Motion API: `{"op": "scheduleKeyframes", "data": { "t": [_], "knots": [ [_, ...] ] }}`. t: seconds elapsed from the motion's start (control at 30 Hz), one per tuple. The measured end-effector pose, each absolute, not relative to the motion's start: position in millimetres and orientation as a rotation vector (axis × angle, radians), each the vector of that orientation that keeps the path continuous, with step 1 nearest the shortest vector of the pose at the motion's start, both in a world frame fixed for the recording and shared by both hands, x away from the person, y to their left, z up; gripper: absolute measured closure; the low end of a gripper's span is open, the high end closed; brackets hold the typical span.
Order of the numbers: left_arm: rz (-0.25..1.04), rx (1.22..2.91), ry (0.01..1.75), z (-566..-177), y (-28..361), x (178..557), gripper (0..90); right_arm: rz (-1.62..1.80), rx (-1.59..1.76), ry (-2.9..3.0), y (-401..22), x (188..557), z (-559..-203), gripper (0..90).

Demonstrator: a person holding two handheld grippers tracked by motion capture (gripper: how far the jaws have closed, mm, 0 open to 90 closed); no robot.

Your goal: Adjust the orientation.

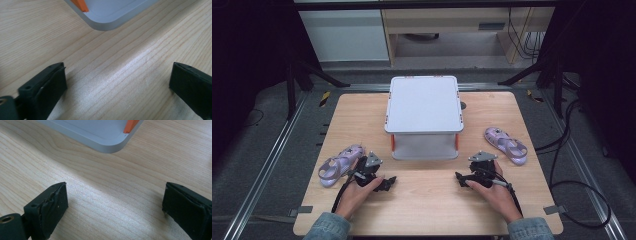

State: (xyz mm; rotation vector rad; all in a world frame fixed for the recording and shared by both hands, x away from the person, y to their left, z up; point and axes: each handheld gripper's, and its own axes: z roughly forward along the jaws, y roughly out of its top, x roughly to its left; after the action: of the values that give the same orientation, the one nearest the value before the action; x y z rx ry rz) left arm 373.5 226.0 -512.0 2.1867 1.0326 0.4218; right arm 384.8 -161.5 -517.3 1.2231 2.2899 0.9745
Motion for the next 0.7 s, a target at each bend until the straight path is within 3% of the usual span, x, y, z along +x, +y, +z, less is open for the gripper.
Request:
{"op": "scheduleKeyframes", "data": {
  "t": [0.07,0.43,0.7],
  "knots": [
    [0.44,2.186,1.028,-507,227,370,9.8,0.974,1.225,2.289,-161,385,-517,6.5],
    [0.515,2.174,1.081,-463,276,349,19.7,0.978,1.224,2.291,-162,381,-517,6.5],
    [0.588,2.08,1.154,-440,315,324,39.4,0.979,1.221,2.294,-162,381,-517,6.6]
  ]
}}
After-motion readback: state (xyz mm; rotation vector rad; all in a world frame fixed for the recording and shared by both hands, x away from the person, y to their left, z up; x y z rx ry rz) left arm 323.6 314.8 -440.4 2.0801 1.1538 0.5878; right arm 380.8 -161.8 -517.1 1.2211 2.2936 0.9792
